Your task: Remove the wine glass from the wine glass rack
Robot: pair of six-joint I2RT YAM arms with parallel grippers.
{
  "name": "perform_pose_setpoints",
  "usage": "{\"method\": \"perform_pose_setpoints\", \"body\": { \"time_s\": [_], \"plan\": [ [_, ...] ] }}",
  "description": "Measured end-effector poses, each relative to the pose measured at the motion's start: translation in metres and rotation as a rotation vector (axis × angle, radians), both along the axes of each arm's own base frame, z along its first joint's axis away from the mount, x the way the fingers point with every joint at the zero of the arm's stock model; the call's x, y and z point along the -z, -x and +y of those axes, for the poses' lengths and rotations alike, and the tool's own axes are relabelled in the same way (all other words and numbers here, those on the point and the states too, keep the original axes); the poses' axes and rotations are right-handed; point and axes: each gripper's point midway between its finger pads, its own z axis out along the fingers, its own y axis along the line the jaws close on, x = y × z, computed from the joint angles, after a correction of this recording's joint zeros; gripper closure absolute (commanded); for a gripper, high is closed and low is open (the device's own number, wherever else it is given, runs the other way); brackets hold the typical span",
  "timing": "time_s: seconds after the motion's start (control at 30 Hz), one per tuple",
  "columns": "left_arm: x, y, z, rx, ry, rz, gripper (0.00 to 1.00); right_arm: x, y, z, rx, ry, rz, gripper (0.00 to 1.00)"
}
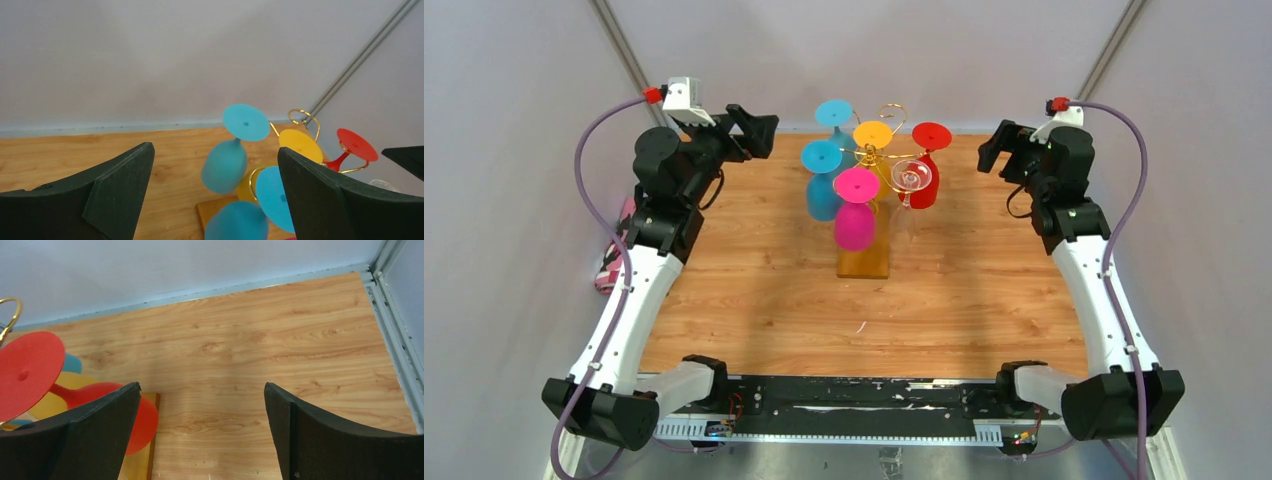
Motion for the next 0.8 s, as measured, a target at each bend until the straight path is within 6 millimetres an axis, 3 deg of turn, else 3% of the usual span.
{"method": "perform_pose_setpoints", "body": {
  "time_s": [0.17,0.4,0.57,0.8],
  "plan": [
    [0.018,0.0,0.005,-0.028,-0.027,0.055,0.0,0.003,0.001,-0.017,0.088,0.033,0.064,0.0],
    [0.037,0.01,0.016,-0.076,-0.035,0.126,0.0,0.001,0.038,-0.047,0.229,0.032,0.05,0.0],
    [0.032,0.012,0.022,-0.115,0.015,0.154,0.0,-0.002,0.043,-0.051,0.204,-0.033,0.035,0.0],
    [0.014,0.016,0.008,-0.037,0.07,0.101,0.0,-0.001,0.037,-0.052,0.201,-0.018,0.042,0.01]
  ]
}}
